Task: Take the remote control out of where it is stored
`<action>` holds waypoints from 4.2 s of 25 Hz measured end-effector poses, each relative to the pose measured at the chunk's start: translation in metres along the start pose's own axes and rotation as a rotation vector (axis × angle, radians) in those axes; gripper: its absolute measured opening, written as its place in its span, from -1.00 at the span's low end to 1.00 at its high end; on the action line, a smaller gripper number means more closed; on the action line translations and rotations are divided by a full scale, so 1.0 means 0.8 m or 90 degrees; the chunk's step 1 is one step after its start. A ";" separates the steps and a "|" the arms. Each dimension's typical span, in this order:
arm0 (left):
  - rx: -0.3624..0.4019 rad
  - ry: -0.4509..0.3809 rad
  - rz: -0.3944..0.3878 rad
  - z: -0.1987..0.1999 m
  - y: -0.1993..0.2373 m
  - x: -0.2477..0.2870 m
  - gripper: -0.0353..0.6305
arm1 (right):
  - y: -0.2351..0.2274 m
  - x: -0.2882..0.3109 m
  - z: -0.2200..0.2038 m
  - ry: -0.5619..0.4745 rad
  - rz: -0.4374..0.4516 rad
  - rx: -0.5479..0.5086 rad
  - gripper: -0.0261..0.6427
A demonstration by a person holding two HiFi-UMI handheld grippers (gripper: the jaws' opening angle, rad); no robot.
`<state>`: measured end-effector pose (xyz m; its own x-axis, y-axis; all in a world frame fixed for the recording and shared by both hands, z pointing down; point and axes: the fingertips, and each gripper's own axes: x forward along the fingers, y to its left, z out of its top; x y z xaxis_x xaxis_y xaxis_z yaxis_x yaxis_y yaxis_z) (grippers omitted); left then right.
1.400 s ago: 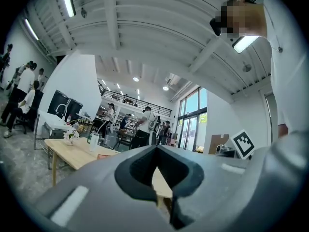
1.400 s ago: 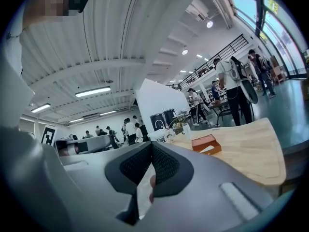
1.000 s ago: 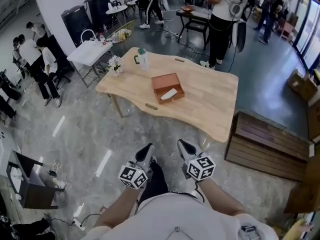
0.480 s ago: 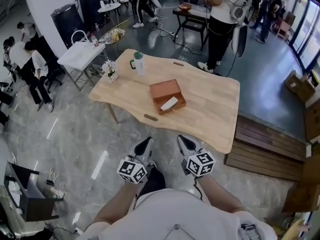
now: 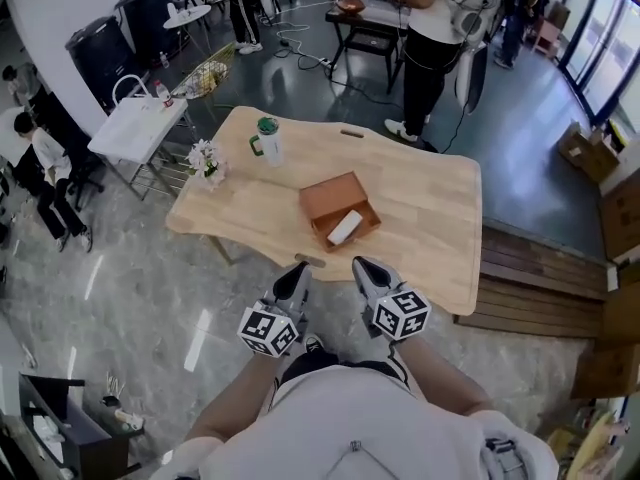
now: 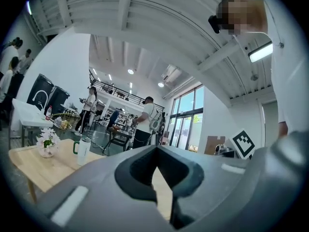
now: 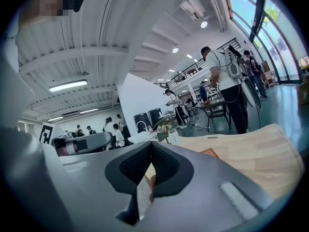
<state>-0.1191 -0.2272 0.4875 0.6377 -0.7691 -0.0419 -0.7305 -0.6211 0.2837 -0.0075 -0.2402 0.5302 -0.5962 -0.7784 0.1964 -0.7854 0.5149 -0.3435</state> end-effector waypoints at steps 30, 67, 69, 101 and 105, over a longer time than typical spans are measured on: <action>-0.005 0.027 0.042 0.022 0.165 0.247 -0.89 | -0.187 0.226 0.097 0.033 0.041 -0.015 -0.84; -0.174 0.239 0.073 -0.222 0.373 0.276 -0.89 | -0.375 0.284 -0.323 0.600 -0.483 0.433 -0.01; -0.177 0.244 0.077 -0.226 0.380 0.274 -0.89 | -0.374 0.288 -0.329 0.614 -0.495 0.436 0.01; -0.177 0.250 0.071 -0.210 0.376 0.267 -0.89 | -0.379 0.267 -0.270 0.474 -0.568 0.499 -0.11; -0.156 0.242 0.055 -0.196 0.362 0.269 -0.89 | -0.377 0.267 -0.226 0.398 -0.542 0.418 -0.11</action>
<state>-0.1551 -0.5490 0.7111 0.6550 -0.6783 0.3331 -0.7346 -0.4680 0.4913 0.0718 -0.4965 0.8420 -0.0571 -0.3797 0.9233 -0.8365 -0.4867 -0.2519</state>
